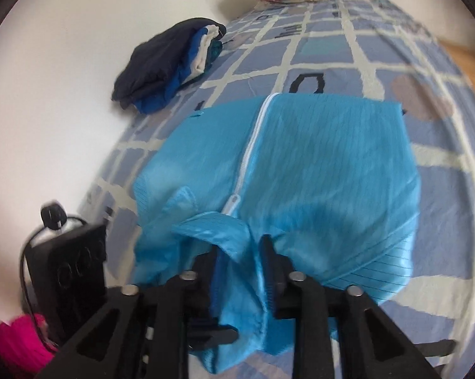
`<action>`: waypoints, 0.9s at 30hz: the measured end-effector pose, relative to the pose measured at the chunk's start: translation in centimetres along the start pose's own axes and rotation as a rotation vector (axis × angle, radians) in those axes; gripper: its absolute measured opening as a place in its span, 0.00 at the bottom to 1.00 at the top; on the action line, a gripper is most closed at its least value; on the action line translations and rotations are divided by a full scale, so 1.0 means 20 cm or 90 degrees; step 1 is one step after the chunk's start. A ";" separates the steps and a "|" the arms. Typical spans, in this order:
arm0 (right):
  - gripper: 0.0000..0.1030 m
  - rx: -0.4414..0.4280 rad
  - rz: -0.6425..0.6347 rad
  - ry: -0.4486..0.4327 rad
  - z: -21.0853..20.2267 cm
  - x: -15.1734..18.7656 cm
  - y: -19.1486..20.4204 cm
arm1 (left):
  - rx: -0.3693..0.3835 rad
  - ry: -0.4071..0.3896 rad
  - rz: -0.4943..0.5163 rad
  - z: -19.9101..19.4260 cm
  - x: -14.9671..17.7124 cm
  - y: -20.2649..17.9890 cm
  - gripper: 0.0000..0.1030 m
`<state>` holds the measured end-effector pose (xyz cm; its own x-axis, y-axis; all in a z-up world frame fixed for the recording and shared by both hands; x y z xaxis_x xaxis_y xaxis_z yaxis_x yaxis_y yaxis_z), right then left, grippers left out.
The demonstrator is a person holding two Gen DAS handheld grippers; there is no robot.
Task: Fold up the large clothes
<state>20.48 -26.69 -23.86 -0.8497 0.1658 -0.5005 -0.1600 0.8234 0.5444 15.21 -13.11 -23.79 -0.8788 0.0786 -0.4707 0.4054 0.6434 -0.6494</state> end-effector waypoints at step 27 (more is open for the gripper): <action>0.24 0.097 -0.071 -0.033 0.06 -0.04 0.08 | -0.180 -0.074 0.024 -0.35 -0.21 0.38 0.06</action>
<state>21.55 -24.88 -23.45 -0.8035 0.0927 -0.5880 -0.1713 0.9100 0.3775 20.24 -3.33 -22.52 -0.8231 0.0283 -0.5672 0.3362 0.8293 -0.4465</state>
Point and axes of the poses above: each gripper's, at about its wrist camera, not at the fingertips, and z roughly the way its jaws point, y to its left, x to its underside, the point moved 3 cm from there along z, roughly the way its jaws point, and after that the axes turned 9 degrees about -y, right-handed, at the moved point
